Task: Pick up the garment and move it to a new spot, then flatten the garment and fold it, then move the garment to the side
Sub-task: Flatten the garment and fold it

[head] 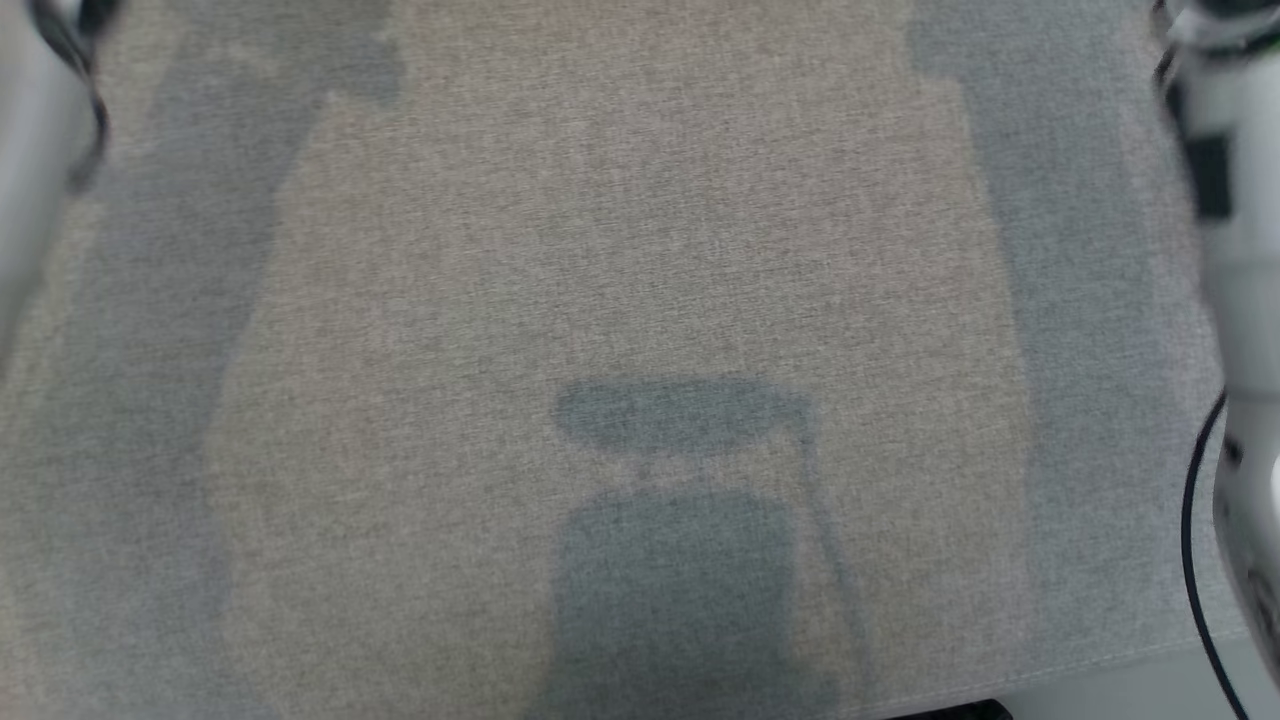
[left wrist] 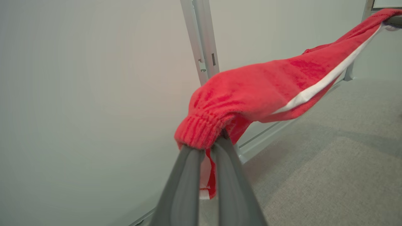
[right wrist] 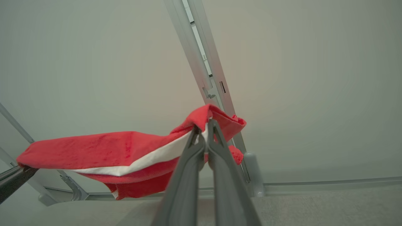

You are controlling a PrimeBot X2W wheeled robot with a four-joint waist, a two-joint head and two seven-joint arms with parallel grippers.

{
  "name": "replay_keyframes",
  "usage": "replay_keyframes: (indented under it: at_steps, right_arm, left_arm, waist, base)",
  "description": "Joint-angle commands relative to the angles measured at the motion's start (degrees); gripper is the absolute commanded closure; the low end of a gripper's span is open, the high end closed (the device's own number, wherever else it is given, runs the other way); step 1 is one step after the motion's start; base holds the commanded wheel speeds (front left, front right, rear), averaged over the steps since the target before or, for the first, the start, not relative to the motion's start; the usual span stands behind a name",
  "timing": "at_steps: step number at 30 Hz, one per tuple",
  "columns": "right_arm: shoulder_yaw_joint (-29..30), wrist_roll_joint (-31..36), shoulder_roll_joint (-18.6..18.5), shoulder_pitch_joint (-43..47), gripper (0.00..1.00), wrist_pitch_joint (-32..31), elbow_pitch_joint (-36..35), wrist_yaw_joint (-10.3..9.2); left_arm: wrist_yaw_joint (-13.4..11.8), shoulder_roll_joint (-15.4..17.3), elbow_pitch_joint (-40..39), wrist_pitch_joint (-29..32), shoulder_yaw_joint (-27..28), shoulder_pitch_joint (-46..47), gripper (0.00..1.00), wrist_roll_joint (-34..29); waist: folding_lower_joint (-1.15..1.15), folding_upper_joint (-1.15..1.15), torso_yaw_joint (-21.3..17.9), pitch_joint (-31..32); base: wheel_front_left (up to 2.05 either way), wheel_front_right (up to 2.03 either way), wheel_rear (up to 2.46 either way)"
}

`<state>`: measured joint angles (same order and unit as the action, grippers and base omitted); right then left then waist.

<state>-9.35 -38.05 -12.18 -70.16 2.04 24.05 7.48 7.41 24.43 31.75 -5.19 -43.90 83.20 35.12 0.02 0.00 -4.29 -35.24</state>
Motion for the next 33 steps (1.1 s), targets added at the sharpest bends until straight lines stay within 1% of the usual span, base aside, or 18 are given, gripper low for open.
replay_keyframes:
  at_steps: [1, 4, 7, 12, 14, 16, 18, 20, 22, 25, 27, 29, 30, 32, 33]
  right_arm:
    - [-1.81, -1.14, -0.97, 3.03, 1.00, 1.35, 0.21, 0.02]
    - [-6.12, -5.47, -2.94, 10.71, 1.00, 3.73, -1.54, 0.02]
    - [-9.28, -9.56, -6.05, 18.69, 1.00, 5.71, -5.30, 0.02]
    - [-11.13, -14.44, -11.06, 31.64, 1.00, 8.07, -12.99, 0.02]
    - [-11.71, -15.24, -12.56, 37.44, 1.00, 8.50, -15.65, 0.02]
    - [-11.49, -15.89, -13.62, 43.17, 1.00, 8.90, -17.64, 0.02]
    - [-11.52, -15.74, -14.23, 48.45, 1.00, 9.04, -19.20, 0.02]
    - [-10.97, -16.20, -14.39, 54.38, 1.00, 8.86, -20.61, 0.02]
    - [-10.30, -16.63, -14.70, 60.22, 1.00, 8.26, -22.15, 0.02]
    - [-8.10, -16.81, -15.11, 68.87, 1.00, 7.59, -24.15, 0.02]
    - [-6.32, -15.62, -15.32, 75.08, 1.00, 6.93, -25.22, 0.01]
    - [-4.83, -15.87, -14.84, 80.08, 1.00, 6.07, -26.88, -0.01]
    - [-2.85, -16.19, -14.87, 85.38, 1.00, 5.33, -29.45, -0.03]
    - [-0.63, -16.08, -14.87, 89.91, 1.00, 4.60, -32.71, -0.03]
    - [0.58, -16.12, -14.79, 91.42, 1.00, 4.18, -34.38, -0.03]
  left_arm:
    - [0.08, 0.75, 1.09, -1.95, -1.29, -3.08, 1.00, 1.22]
    - [0.02, 1.83, 1.37, -5.52, -6.24, -8.68, 1.00, 4.27]
    - [0.01, 4.23, -1.62, -6.93, -12.53, -14.62, 1.00, 7.14]
    - [-0.01, 10.50, -10.40, -6.06, -22.84, -20.84, 1.00, 10.37]
    - [-0.01, 13.28, -13.48, -5.33, -25.49, -23.61, 1.00, 10.50]
    - [-0.14, 15.25, -16.62, -4.72, -26.72, -27.37, 1.00, 11.18]
    - [-1.60, 16.88, -19.80, -4.69, -27.30, -31.72, 1.00, 12.16]
    - [-4.55, 18.87, -23.68, -4.89, -27.69, -37.04, 1.00, 13.57]
    - [-8.50, 20.53, -27.83, -6.06, -27.68, -42.68, 1.00, 15.51]
    - [-15.15, 22.88, -34.23, -7.72, -27.61, -51.18, 1.00, 18.11]
    - [-20.48, 23.87, -38.16, -8.53, -27.81, -57.56, 1.00, 19.47]
    - [-24.83, 23.95, -41.37, -9.22, -27.53, -63.38, 1.00, 21.35]
    - [-28.74, 23.20, -44.92, -9.72, -26.42, -68.52, 1.00, 22.24]
    - [-31.56, 21.57, -48.20, -10.02, -24.75, -73.14, 1.00, 22.86]
    - [-32.42, 20.79, -49.69, -10.05, -23.52, -74.61, 1.00, 22.13]
  waist:
    - [-0.02, 0.00, -1.21, -0.48]
    - [-0.02, 0.00, -0.97, -0.22]
    - [-0.02, 0.00, -0.57, 0.43]
    - [-0.02, 0.00, 0.29, 3.64]
    - [-0.02, 0.00, 0.41, 6.55]
    - [-0.02, 0.00, 0.29, 9.77]
    - [-0.02, 0.00, -0.01, 12.73]
    - [-0.02, 0.00, -0.35, 15.73]
    - [-0.02, 0.00, -0.69, 18.31]
    - [-0.02, 0.00, -0.95, 21.42]
    - [-0.02, 0.00, -0.93, 23.08]
    - [-0.02, 0.00, -1.03, 24.22]
    - [-0.02, 0.00, -0.62, 25.26]
    - [-0.02, 0.00, 0.07, 25.87]
    - [-0.02, 0.00, 0.49, 25.99]
  base:
    - [0.00, 0.00, 0.00]
    - [0.00, 0.00, 0.00]
    - [0.00, 0.00, 0.00]
    - [0.00, 0.00, 0.00]
    - [0.00, 0.00, 0.00]
    - [0.00, 0.00, 0.00]
    - [0.00, 0.00, 0.00]
    - [0.00, 0.00, 0.00]
    - [0.00, 0.00, 0.00]
    - [0.00, 0.00, 0.00]
    - [0.00, 0.00, 0.00]
    - [0.00, 0.00, 0.00]
    - [0.00, 0.00, 0.00]
    - [0.00, 0.00, 0.00]
    - [0.00, 0.00, 0.00]
